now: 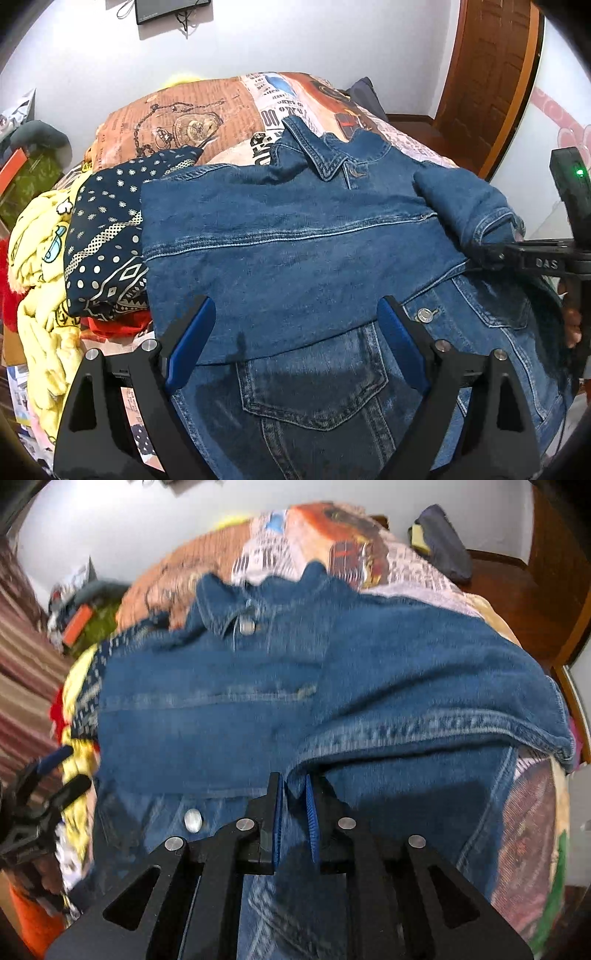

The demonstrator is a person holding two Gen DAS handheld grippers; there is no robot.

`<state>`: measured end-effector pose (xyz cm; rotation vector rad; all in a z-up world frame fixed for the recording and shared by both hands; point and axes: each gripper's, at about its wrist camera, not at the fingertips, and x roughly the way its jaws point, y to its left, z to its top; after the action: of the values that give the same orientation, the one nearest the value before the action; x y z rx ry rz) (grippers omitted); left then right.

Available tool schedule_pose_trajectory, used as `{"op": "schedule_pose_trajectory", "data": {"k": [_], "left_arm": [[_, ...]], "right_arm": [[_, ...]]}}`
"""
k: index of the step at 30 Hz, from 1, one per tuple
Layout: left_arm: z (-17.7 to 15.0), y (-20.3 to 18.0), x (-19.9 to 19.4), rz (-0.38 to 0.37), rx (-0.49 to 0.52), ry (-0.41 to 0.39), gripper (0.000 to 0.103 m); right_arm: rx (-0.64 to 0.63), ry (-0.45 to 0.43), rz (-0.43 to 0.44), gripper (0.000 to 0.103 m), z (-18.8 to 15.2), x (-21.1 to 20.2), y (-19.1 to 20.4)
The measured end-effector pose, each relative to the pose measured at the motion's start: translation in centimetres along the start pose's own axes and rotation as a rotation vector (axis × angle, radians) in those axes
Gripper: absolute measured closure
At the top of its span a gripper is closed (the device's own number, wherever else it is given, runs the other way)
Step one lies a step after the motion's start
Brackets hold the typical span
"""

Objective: Fold large clothes

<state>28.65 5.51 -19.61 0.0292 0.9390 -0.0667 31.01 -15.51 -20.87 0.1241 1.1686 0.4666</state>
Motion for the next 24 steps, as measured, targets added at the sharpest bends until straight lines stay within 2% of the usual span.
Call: {"op": "schedule_pose_trajectory", "data": {"k": [2, 4, 7, 10, 13, 15, 20, 24], "left_arm": [[0.0, -0.4, 0.1, 0.002, 0.008, -0.001, 0.014], [0.3, -0.7, 0.1, -0.003, 0.015, -0.005, 0.014], [0.7, -1.4, 0.1, -0.015, 0.025, -0.012, 0.014], [1.2, -2.2, 0.0, -0.024, 0.039, -0.021, 0.014], [1.7, -3.1, 0.2, -0.037, 0.048, -0.026, 0.014], [2.0, -3.7, 0.5, -0.05, 0.051, -0.023, 0.014], [2.6, -5.1, 1.5, -0.066, 0.066, -0.009, 0.014], [2.7, -5.9, 2.3, -0.069, 0.08, 0.007, 0.014]], "right_arm": [[-0.023, 0.017, 0.013, 0.065, -0.7, -0.9, 0.3], [-0.039, 0.004, 0.016, 0.048, -1.1, -2.0, 0.4], [-0.046, -0.068, -0.001, 0.043, -1.4, -4.4, 0.0], [0.016, -0.15, -0.014, 0.032, -1.3, -6.7, -1.8], [0.125, -0.232, -0.026, 0.03, -1.5, -8.8, -5.0], [0.207, -0.245, -0.038, 0.03, -1.6, -9.2, -7.5], [0.417, -0.208, -0.036, 0.03, -2.5, -7.4, -13.3], [0.546, -0.183, 0.018, 0.03, -2.8, -5.2, -16.3]]}}
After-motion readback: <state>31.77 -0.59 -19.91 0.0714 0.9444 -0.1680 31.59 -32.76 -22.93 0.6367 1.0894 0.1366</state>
